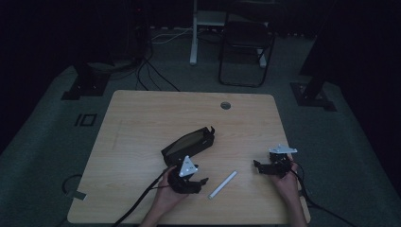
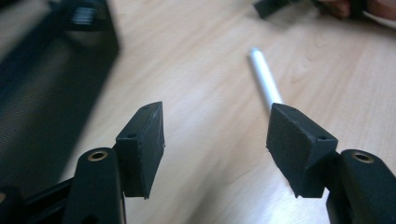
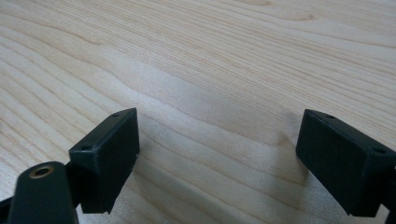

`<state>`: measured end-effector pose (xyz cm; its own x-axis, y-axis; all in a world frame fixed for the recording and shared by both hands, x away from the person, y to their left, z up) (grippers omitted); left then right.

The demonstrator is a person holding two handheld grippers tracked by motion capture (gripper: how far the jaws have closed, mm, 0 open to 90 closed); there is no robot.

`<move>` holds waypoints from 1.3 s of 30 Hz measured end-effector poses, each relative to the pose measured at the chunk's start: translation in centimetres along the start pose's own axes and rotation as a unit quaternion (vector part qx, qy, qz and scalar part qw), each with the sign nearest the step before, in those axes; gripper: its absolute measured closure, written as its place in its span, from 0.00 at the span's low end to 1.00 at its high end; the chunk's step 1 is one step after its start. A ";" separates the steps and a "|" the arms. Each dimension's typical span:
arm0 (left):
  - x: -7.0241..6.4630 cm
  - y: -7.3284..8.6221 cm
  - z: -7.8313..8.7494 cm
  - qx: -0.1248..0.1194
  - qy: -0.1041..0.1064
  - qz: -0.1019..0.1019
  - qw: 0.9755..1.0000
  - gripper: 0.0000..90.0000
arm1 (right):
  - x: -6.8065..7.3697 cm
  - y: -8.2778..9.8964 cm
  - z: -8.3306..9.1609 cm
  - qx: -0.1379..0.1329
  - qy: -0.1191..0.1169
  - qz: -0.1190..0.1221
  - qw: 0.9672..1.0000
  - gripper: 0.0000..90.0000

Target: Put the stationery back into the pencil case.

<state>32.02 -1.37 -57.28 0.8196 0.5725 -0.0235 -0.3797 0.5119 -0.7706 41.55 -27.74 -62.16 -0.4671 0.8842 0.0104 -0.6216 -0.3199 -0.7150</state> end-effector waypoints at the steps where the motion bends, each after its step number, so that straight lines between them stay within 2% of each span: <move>1: -0.7 0.0 -0.6 0.003 0.005 -0.004 1.000 0.41 | 0.0 0.0 0.0 0.000 0.000 0.000 1.000 0.15; 4: -2.0 -0.2 -2.0 0.008 0.020 -0.007 1.000 0.41 | 0.0 0.0 0.0 0.000 0.000 0.000 1.000 0.15; 7: -2.9 -0.1 -3.4 0.017 0.021 -0.020 0.999 0.41 | 0.0 0.0 0.0 0.000 0.000 0.000 1.000 0.15; 13: -3.1 0.2 -5.6 0.038 0.016 -0.027 0.999 0.46 | 0.0 0.0 0.0 0.000 0.000 0.000 1.000 0.15; 17: -3.1 0.5 -6.3 0.050 0.008 -0.034 0.998 0.51 | 0.0 0.0 0.0 0.000 0.000 0.000 1.000 0.15; 20: -2.9 0.5 -6.2 0.052 0.006 -0.033 0.998 0.56 | 0.0 0.0 0.0 0.000 0.000 0.000 1.000 0.15; 25: -2.3 0.9 -5.4 0.061 0.012 -0.038 0.997 0.77 | 0.0 0.0 0.0 0.000 0.000 0.000 1.000 0.15; 28: -1.3 1.6 -4.4 0.067 0.007 -0.042 0.997 0.85 | 0.0 0.0 0.0 0.000 0.000 0.000 1.000 0.15; 35: 1.0 3.4 -2.0 0.076 0.000 -0.046 0.996 0.87 | 0.0 0.0 0.0 0.000 0.000 0.000 1.000 0.15; 39: 2.3 4.5 -0.7 0.072 -0.002 -0.041 0.997 0.87 | 0.0 0.0 0.0 0.000 0.000 0.000 1.000 0.15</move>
<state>32.46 1.77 -61.20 0.8487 0.5275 0.0387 -0.3695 0.6437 -0.6702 41.55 -27.74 -62.16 -0.4671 0.8841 0.0103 -0.6215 -0.3200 -0.7150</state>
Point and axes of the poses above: each handheld gripper's, and its own axes: z roughly backward along the jaws, y roughly out of its underside, x roughly to its left, the point moved 10 cm from there along -z, roughly forward along the jaws, and after that the axes turned 1 degree about x, right-handed, at the moved point
